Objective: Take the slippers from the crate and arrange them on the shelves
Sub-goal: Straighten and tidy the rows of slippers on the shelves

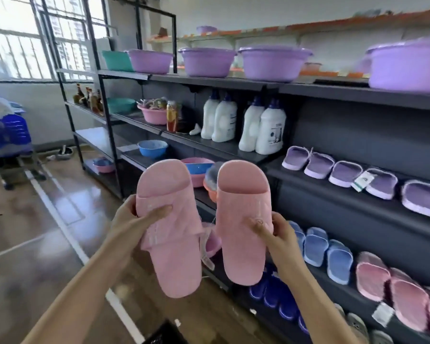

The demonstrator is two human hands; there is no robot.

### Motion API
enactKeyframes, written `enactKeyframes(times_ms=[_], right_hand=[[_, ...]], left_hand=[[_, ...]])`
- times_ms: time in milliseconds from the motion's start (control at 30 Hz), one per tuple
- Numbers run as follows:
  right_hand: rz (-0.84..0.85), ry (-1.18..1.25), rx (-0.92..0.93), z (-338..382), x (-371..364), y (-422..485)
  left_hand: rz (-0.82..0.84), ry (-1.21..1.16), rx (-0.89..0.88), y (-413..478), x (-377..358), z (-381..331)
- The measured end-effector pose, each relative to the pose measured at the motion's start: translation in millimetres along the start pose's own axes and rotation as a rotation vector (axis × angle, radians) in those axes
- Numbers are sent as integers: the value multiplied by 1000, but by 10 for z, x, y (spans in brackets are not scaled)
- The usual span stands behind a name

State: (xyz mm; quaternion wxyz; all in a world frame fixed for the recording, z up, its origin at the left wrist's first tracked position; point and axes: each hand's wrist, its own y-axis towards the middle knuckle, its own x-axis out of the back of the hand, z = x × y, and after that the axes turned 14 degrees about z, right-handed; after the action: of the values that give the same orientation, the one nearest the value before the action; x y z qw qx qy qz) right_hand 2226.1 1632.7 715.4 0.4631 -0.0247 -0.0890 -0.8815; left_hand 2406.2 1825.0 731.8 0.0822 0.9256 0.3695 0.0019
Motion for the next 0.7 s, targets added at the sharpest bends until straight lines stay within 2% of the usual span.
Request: enactKeyframes(times_ms=[367, 700], right_hand=[[-408, 5, -83, -120, 1278, -1125], [-582, -43, -133, -185, 2658, -2598]], left_hand=[[413, -37, 43, 150, -1712, 148], [677, 6, 87, -440, -3673, 364]])
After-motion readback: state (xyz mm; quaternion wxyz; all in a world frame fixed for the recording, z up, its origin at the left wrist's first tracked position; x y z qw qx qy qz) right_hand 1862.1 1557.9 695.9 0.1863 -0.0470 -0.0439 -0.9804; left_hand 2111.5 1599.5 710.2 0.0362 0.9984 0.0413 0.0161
